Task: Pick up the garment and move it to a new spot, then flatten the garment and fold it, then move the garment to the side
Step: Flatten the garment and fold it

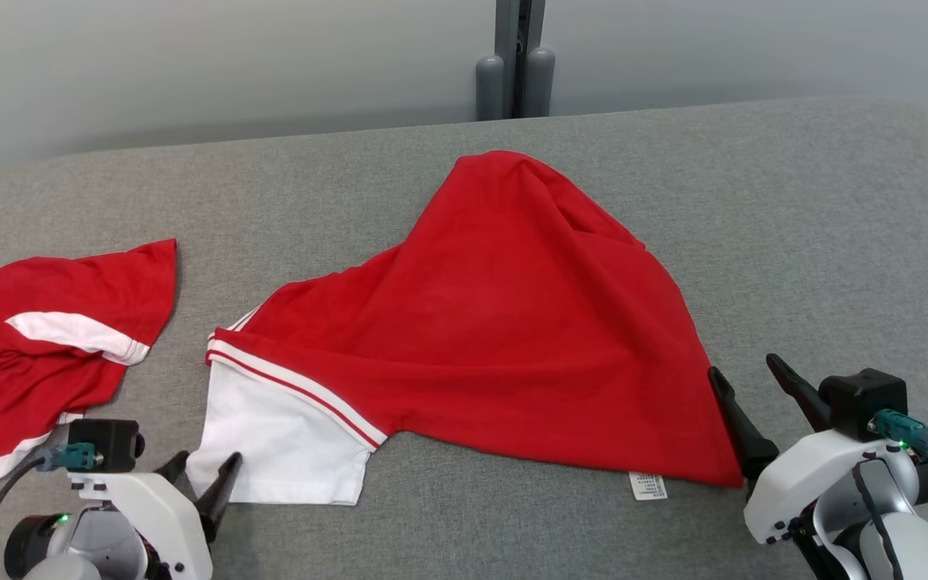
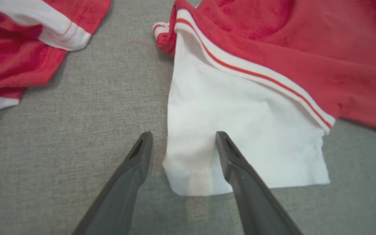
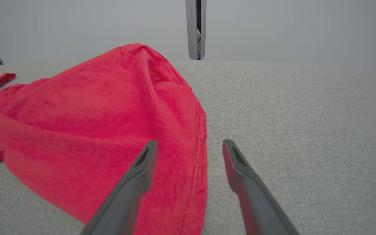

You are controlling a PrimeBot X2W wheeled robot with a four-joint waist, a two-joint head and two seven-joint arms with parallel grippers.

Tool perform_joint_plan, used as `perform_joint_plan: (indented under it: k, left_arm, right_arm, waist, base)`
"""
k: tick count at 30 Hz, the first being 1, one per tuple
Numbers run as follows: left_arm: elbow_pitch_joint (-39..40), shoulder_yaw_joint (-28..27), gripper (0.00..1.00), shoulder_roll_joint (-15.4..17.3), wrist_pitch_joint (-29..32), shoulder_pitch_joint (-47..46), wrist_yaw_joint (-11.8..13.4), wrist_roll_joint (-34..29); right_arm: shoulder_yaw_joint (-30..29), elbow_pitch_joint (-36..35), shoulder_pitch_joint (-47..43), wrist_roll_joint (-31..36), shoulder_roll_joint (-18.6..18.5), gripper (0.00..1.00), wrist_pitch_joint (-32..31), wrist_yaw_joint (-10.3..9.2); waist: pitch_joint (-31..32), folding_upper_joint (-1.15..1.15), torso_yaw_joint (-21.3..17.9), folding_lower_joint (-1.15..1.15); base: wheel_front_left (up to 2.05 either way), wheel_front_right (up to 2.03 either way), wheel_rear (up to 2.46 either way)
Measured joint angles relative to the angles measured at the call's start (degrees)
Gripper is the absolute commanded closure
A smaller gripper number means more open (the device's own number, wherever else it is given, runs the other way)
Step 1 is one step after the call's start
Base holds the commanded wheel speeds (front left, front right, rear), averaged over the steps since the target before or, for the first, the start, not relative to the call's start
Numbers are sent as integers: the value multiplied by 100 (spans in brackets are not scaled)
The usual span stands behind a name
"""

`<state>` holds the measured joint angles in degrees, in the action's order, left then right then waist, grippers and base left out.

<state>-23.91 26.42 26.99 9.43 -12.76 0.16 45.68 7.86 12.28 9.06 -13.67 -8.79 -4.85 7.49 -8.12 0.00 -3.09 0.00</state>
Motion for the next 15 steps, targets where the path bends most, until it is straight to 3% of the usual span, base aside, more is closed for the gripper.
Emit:
perform_joint_plan:
  k: [6, 7, 8, 9, 10, 15]
  left_arm:
    - [573, 33, 0, 124, 554, 299, 244, 197]
    - [615, 37, 10, 123, 588, 328, 259, 211]
    - [659, 41, 35, 124, 606, 342, 298, 221]
    - [701, 48, 73, 133, 638, 343, 300, 227]
    - [750, 57, 100, 141, 655, 349, 301, 229]
    - [1074, 77, 100, 253, 727, 470, 380, 227]
  right_arm:
    - [32, -4, 1, -15, -16, 0, -42, 0]
    - [41, -5, 1, -19, -19, 0, -44, 0]
    - [41, -9, 2, -19, -20, 0, -45, 0]
    - [38, -11, 1, -20, -22, 0, -52, 0]
    - [34, -11, 1, -21, -25, 0, -52, 0]
    - [-40, -3, -24, -26, -30, 0, -69, 0]
  waist:
    - [0, 0, -49, 0]
    - [-4, 0, -59, 0]
    - [-8, 0, -70, 0]
    - [-12, 0, -78, 0]
    - [-15, 0, -81, 0]
    - [25, 0, -20, 0]
  base:
    - [0, 0, 0]
    - [0, 0, 0]
    - [0, 0, 0]
    - [0, 0, 0]
    - [0, 0, 0]
    - [0, 0, 0]
